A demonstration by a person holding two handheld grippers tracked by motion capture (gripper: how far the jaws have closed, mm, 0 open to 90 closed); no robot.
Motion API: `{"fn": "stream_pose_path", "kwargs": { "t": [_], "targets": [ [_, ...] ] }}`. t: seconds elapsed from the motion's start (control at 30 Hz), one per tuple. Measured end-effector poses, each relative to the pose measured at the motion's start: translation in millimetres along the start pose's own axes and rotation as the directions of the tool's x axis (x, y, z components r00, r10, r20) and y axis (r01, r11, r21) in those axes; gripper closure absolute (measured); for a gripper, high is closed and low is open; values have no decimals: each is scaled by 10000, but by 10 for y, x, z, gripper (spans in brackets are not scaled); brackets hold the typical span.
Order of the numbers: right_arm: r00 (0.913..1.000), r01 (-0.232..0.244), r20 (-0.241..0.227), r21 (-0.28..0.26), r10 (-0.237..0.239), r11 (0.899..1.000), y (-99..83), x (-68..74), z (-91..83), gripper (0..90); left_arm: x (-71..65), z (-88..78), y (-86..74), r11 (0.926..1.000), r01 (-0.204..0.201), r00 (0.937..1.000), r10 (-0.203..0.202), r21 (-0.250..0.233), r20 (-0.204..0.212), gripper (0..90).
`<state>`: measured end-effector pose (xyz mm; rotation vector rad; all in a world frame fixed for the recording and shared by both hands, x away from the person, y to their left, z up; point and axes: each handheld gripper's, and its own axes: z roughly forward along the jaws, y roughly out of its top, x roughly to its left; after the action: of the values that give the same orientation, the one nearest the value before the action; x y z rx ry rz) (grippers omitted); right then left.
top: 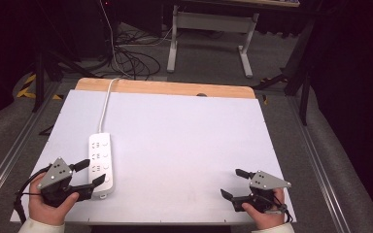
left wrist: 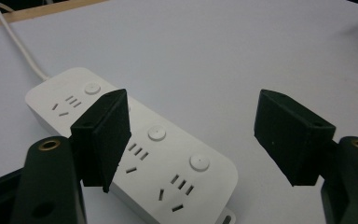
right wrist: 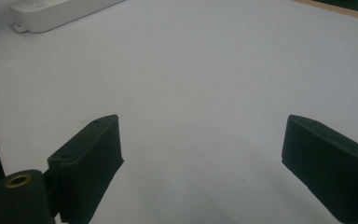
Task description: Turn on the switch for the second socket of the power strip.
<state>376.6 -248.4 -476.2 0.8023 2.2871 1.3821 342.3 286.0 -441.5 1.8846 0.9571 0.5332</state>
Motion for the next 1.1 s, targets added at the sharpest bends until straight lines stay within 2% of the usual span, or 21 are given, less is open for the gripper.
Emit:
{"fn": "stream_pose_path", "kwargs": {
  "t": [0.2, 0.67, 0.7, 0.93, 1.1],
  "targets": [
    [10000, -9, -13, 29, 10, 10000, -3, -2, 3, 125, 33, 26, 63, 10000, 88, 9999, -87, -30, 70, 272],
    [10000, 7, -45, 14, -7, 10000, -4, 1, 2, 129, 52, 113, 286, 9999, -47, 9998, 50, -164, 202, 271],
    [10000, -1, -56, 19, 1, 10000, -5, 0, 3, 129, 63, 121, 302, 9997, -167, 9997, 170, -173, 149, 271],
    [10000, 2, -56, 14, -2, 10000, -5, 1, 4, 129, 75, 176, 386, 9997, -61, 9997, 66, -222, 233, 274],
    [10000, 38, -71, -41, -38, 10000, -2, 6, -2, 137, 88, 243, 450, 9995, -257, 9994, 261, -183, 209, 277]
  ]
}}
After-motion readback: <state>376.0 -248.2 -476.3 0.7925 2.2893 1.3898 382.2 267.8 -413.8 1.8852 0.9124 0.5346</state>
